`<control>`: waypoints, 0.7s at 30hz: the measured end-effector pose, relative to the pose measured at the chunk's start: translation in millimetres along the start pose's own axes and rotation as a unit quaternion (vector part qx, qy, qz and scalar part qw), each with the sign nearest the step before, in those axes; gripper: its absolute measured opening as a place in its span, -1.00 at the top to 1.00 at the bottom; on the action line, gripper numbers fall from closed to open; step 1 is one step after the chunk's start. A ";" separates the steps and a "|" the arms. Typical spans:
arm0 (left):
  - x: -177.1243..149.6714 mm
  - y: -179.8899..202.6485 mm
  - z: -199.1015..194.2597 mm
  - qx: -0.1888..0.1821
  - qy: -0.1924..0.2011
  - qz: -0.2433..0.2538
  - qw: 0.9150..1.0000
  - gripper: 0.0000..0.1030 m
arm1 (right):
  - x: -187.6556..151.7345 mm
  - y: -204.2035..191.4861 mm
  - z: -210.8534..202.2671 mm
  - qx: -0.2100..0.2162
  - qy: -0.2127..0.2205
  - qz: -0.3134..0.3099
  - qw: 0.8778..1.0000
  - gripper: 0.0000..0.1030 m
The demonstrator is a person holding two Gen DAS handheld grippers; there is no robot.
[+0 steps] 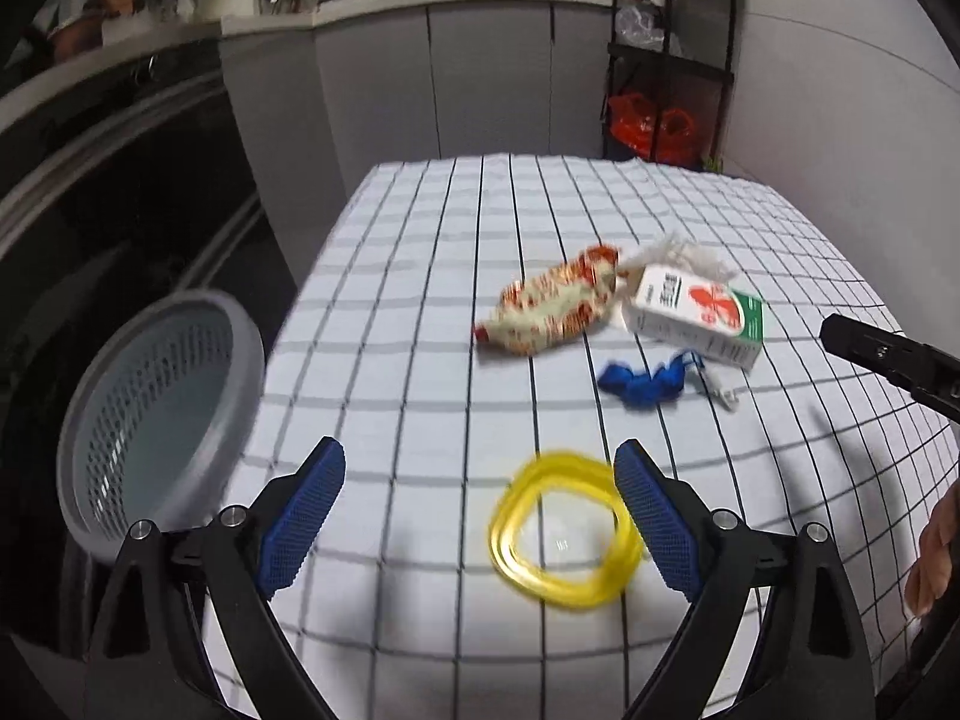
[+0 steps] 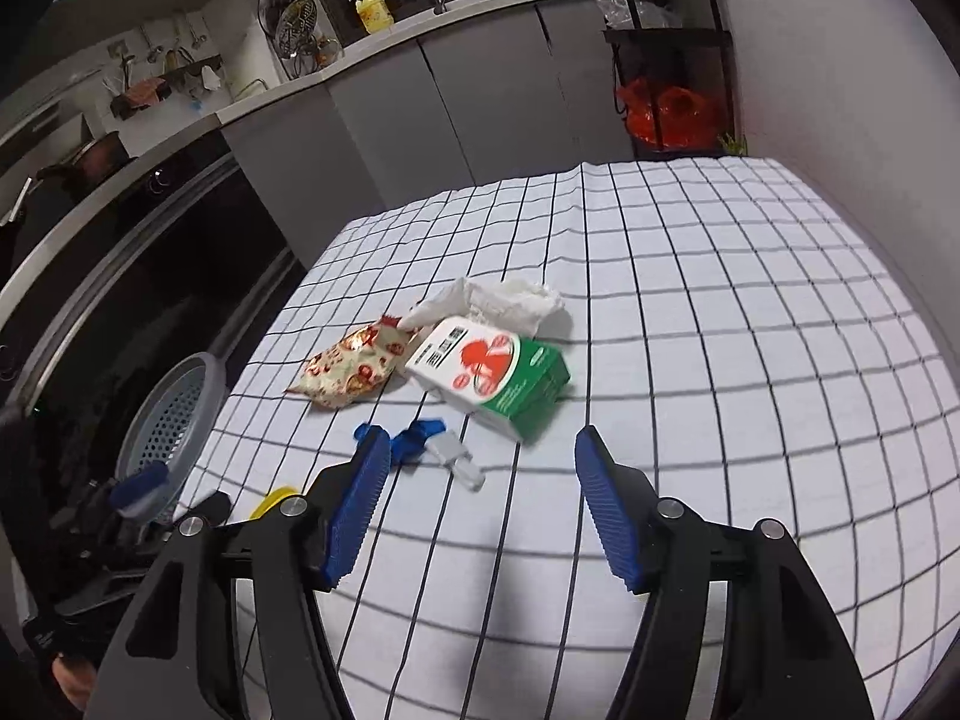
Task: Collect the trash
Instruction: 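Move both open tools back toward the yellow lid on the table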
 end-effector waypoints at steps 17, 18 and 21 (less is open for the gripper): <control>-1.9 -21.2 0.2 -0.041 -0.022 -0.004 0.999 -0.75 | 13.5 -20.2 11.0 -0.023 -0.013 0.004 1.000 -0.20; -5.3 -17.5 -3.9 -0.044 -0.018 0.001 0.999 -0.75 | 12.2 -22.3 5.0 -0.022 -0.008 0.000 1.000 -0.20; -16.8 -7.1 -12.2 -0.047 -0.013 0.001 0.999 -0.79 | 6.9 -26.1 -17.3 -0.032 0.022 -0.006 0.999 -0.20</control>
Point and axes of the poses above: each gripper's, at about its wrist camera, not at the fingertips, and z roughly the way its jaws point, y to its right, x to its top, the point moved 1 cm from there along z, roughly the way its jaws point, and after that the axes turned 11 degrees about -x, right-handed, at the moved point
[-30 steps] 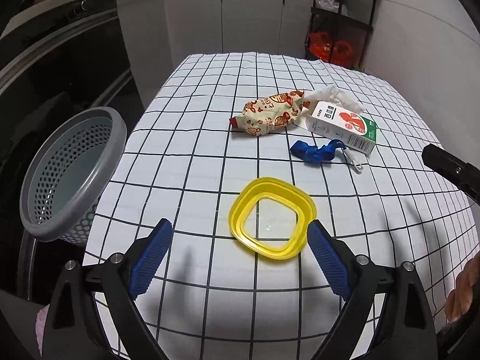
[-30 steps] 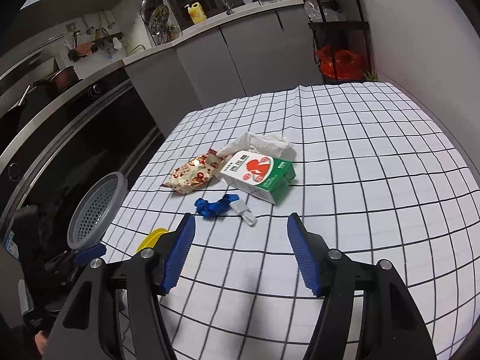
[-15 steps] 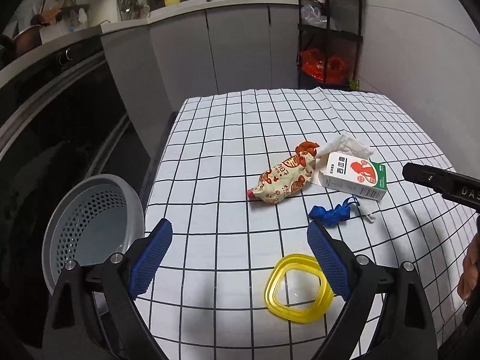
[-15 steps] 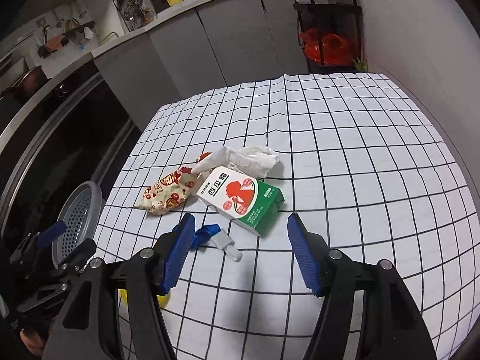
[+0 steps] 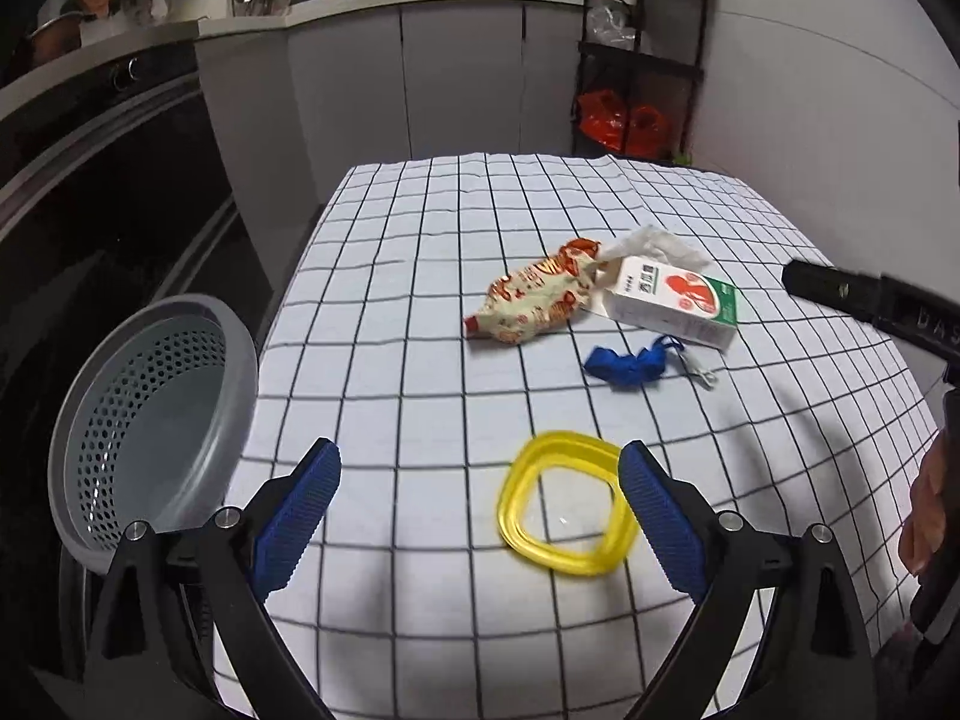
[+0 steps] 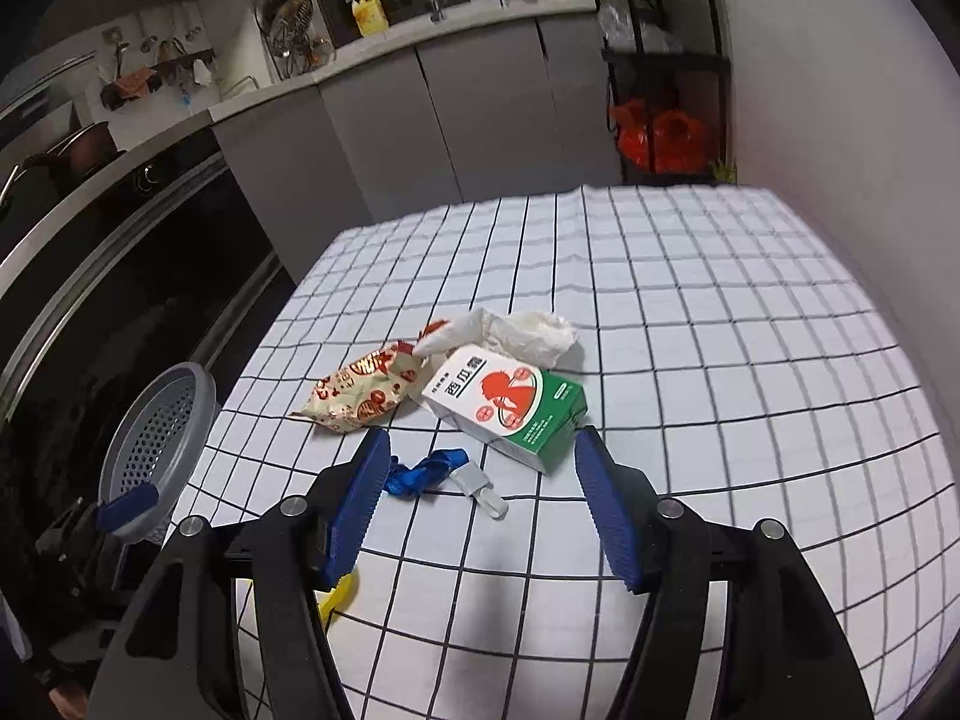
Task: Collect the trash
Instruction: 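Move both open tools back toward the yellow lid on the table, then grasp the yellow lid with the left tool while the right tool grasps the blue keychain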
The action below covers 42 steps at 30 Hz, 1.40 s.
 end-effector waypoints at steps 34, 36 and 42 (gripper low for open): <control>-24.0 3.6 45.8 0.009 -0.030 -0.022 0.999 -0.32 | -52.6 -11.2 -14.9 -0.003 -0.035 -0.005 0.999 -0.20; -21.3 -5.2 29.5 0.021 -0.015 -0.026 0.999 -0.32 | -53.0 -21.9 -5.0 0.000 -0.040 -0.020 0.999 -0.20; -15.3 -29.8 -11.5 0.067 0.014 -0.025 0.997 -0.32 | -45.7 -62.6 37.3 0.010 -0.060 -0.058 0.997 -0.19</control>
Point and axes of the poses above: each gripper's, at about its wrist camera, not at the fingertips, and z roughly the way its jaws point, y to its right, x to its top, the point moved 1 cm from there along z, roughly the way its jaws point, and after that the axes turned 11 degrees about -x, right-handed, at the moved point
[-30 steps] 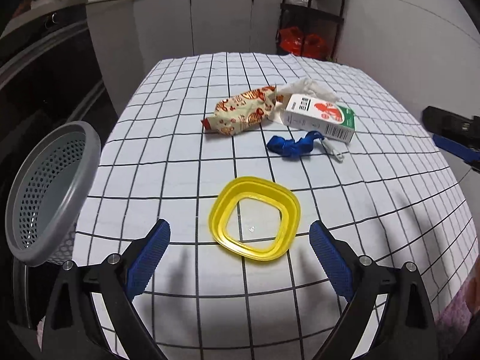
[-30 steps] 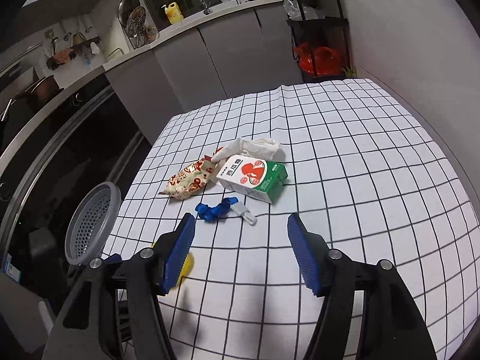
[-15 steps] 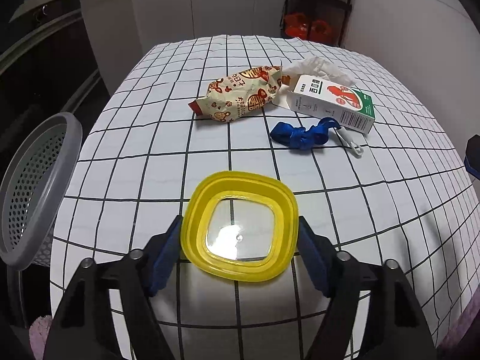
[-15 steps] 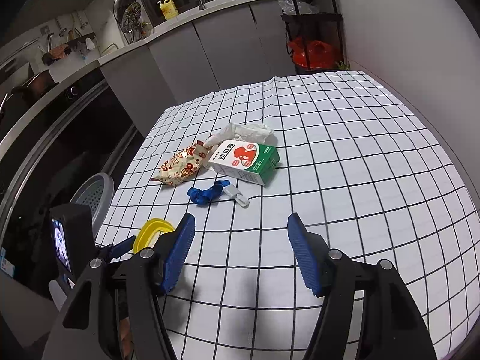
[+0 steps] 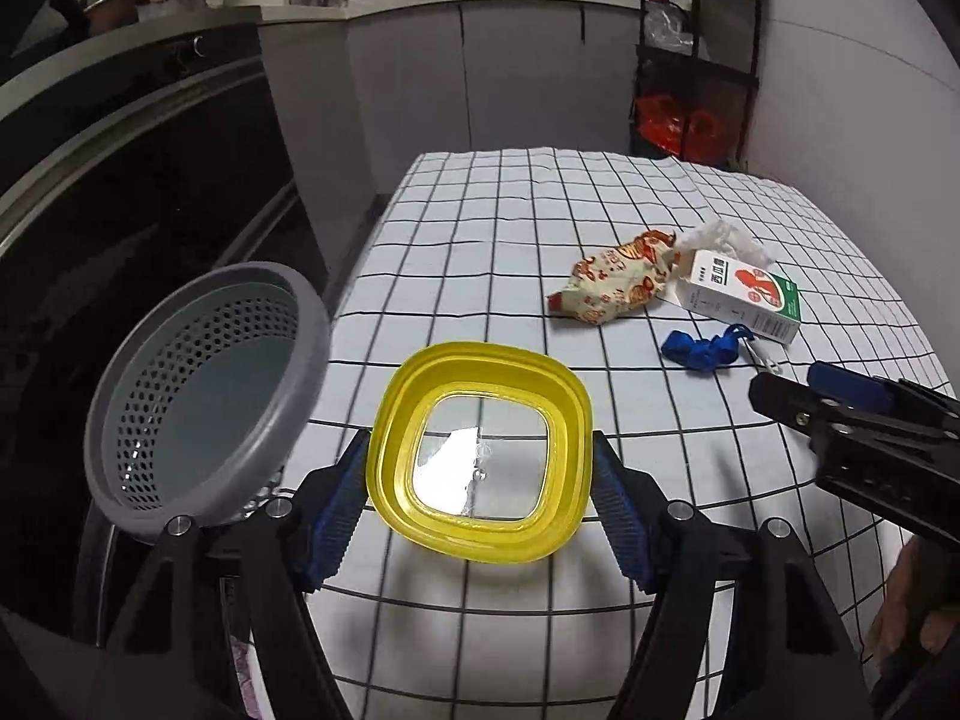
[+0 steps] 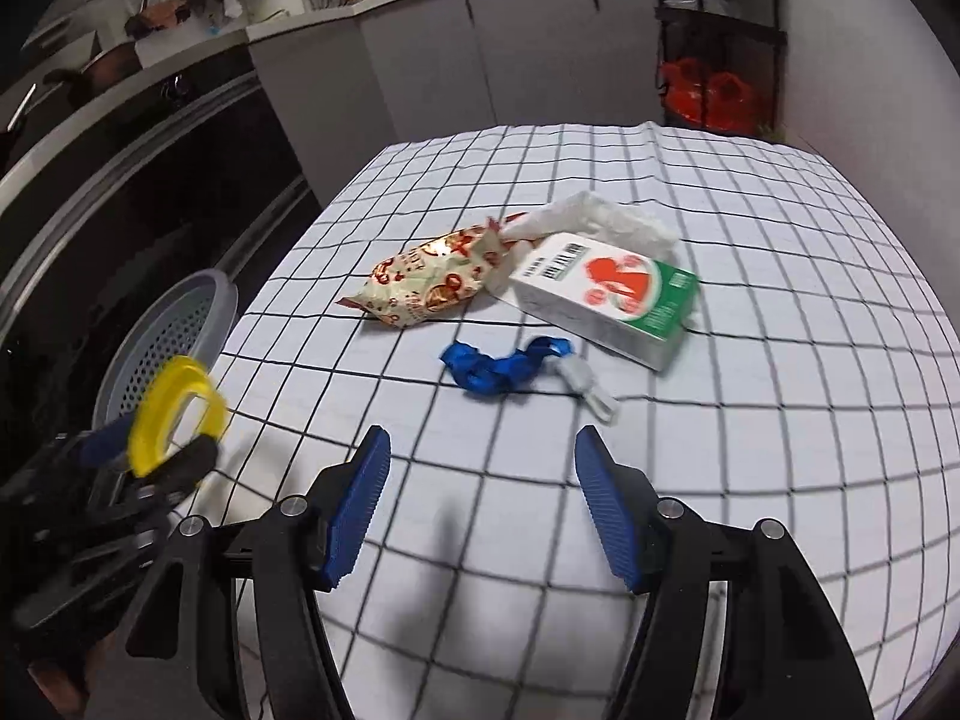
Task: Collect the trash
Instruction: 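Grasp the yellow lid with the left tool while the right tool grasps the blue keychain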
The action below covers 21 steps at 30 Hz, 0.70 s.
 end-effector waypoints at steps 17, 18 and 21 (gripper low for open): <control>-10.0 -40.2 -25.4 0.026 0.003 -0.039 0.999 -0.32 | 22.3 -21.5 65.6 -0.043 -0.047 -0.027 0.998 0.99; -9.9 -40.6 -26.9 0.026 0.003 -0.041 0.999 -0.32 | 21.6 -20.0 65.4 -0.033 -0.051 -0.022 0.998 0.99; -9.2 -39.6 -32.2 0.028 0.005 -0.043 0.999 -0.32 | 18.4 -19.0 57.1 -0.021 -0.045 -0.017 0.999 0.99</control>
Point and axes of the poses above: each gripper's, at about its wrist camera, not at the fingertips, and z roughly the way its jaws point, y to its right, x to its top, the point moved 1 cm from there along z, roughly the way its jaws point, and after that the axes turned 11 degrees about -x, right-handed, at the moved point
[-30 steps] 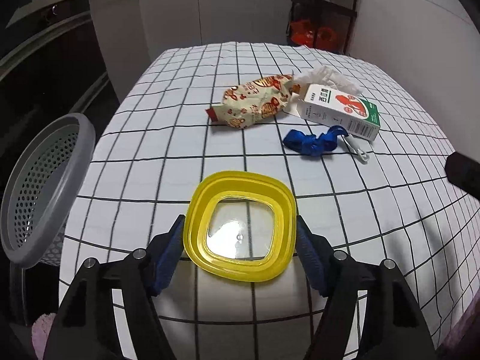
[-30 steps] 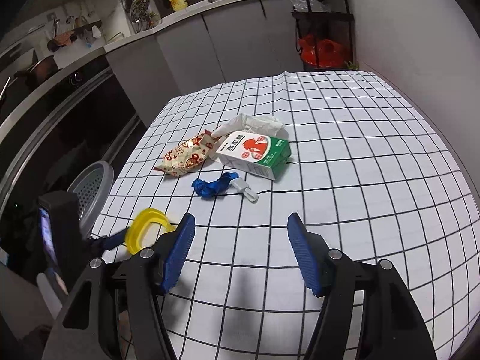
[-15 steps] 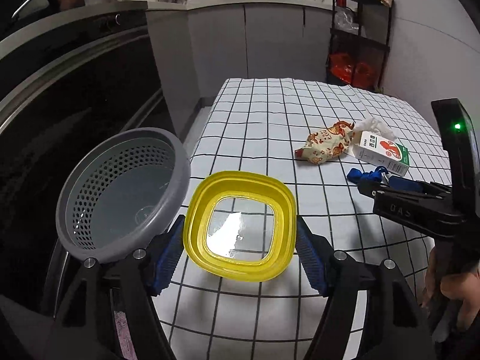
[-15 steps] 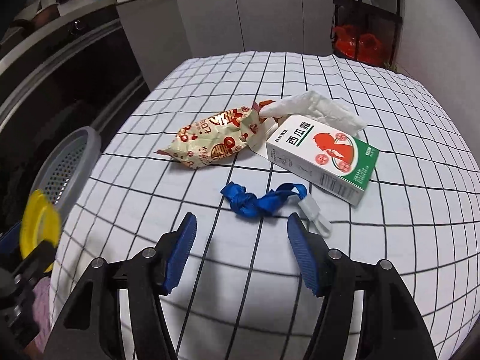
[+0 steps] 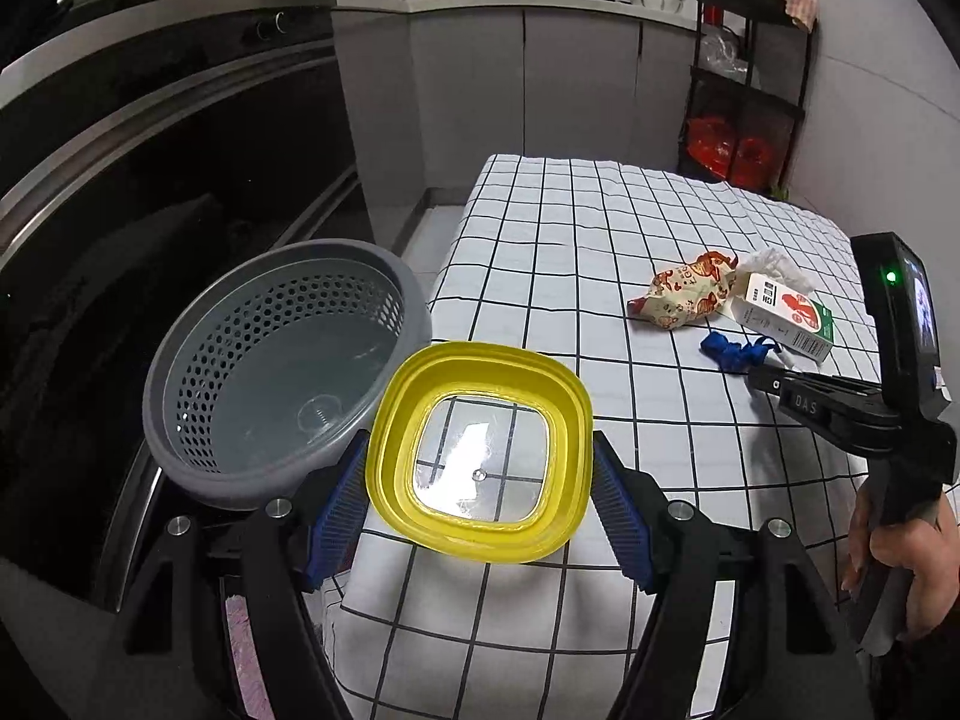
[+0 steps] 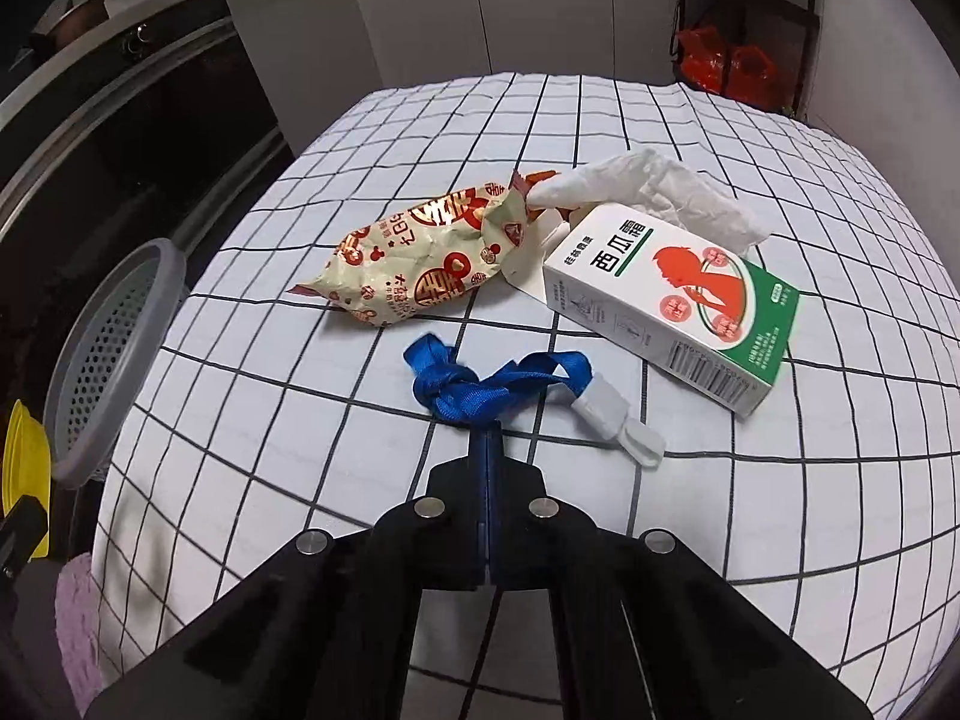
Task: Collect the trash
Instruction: 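Grasp the yellow lid with the left tool while the right tool grasps the blue keychain, then carry lid and keychain over the grey basket and release both inside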
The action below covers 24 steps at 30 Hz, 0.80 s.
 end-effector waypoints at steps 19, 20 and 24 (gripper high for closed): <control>12.2 -37.0 -38.4 0.030 0.042 -0.020 0.998 -0.33 | -18.0 -41.3 -88.3 0.090 0.065 -0.010 0.994 0.99; 16.4 -44.4 -37.5 0.034 0.042 -0.022 0.998 -0.33 | -14.0 -51.0 -90.4 0.098 0.067 -0.015 0.993 0.99; 36.2 -78.1 -34.6 0.051 0.065 -0.033 0.996 -0.33 | 0.3 -91.6 -96.1 0.122 0.078 -0.047 0.988 0.99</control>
Point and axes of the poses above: each gripper's, at about its wrist camera, not at the fingertips, and z roughly the way its jaws point, y to its right, x to its top, the point moved 1 cm from there along z, roughly the way its jaws point, and after that the axes turned 11 degrees about -x, right-handed, at the moved point
